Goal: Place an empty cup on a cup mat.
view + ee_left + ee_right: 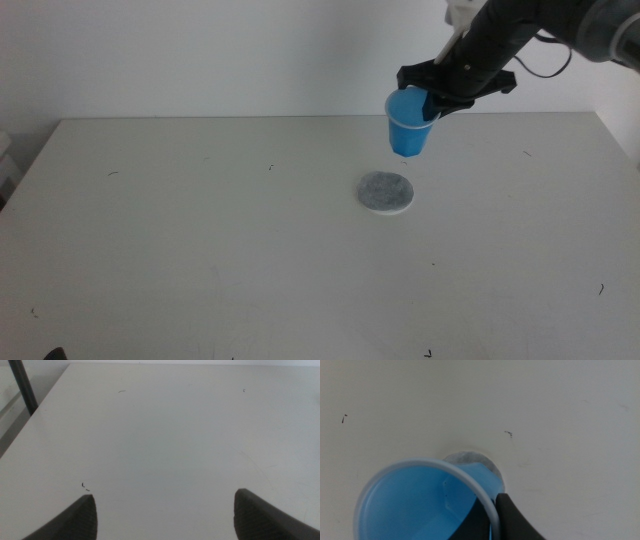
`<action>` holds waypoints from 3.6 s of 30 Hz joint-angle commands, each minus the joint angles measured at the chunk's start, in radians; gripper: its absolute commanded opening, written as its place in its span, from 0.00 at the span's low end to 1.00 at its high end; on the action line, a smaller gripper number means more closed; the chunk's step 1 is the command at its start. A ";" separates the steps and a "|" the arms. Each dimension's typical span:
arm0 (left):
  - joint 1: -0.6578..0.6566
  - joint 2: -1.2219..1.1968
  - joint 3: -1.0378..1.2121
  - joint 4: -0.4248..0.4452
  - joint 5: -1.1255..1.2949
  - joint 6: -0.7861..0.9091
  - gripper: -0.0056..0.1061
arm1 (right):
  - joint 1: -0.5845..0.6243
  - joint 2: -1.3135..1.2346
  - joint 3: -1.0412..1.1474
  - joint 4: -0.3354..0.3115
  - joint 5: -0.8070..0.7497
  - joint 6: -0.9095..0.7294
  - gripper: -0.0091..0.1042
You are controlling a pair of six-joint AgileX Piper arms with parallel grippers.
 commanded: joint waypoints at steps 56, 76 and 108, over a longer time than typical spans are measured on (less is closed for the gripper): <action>0.001 -0.009 -0.006 0.000 -0.068 -0.011 0.99 | 0.041 0.011 -0.105 0.015 0.033 -0.007 0.78; 0.001 -0.009 -0.006 0.000 -0.068 -0.011 0.99 | -0.085 -0.633 0.364 -0.128 0.008 0.002 0.78; 0.001 -0.009 -0.006 0.000 -0.068 -0.011 0.99 | -0.112 -1.584 1.492 -0.201 -0.668 -0.007 0.76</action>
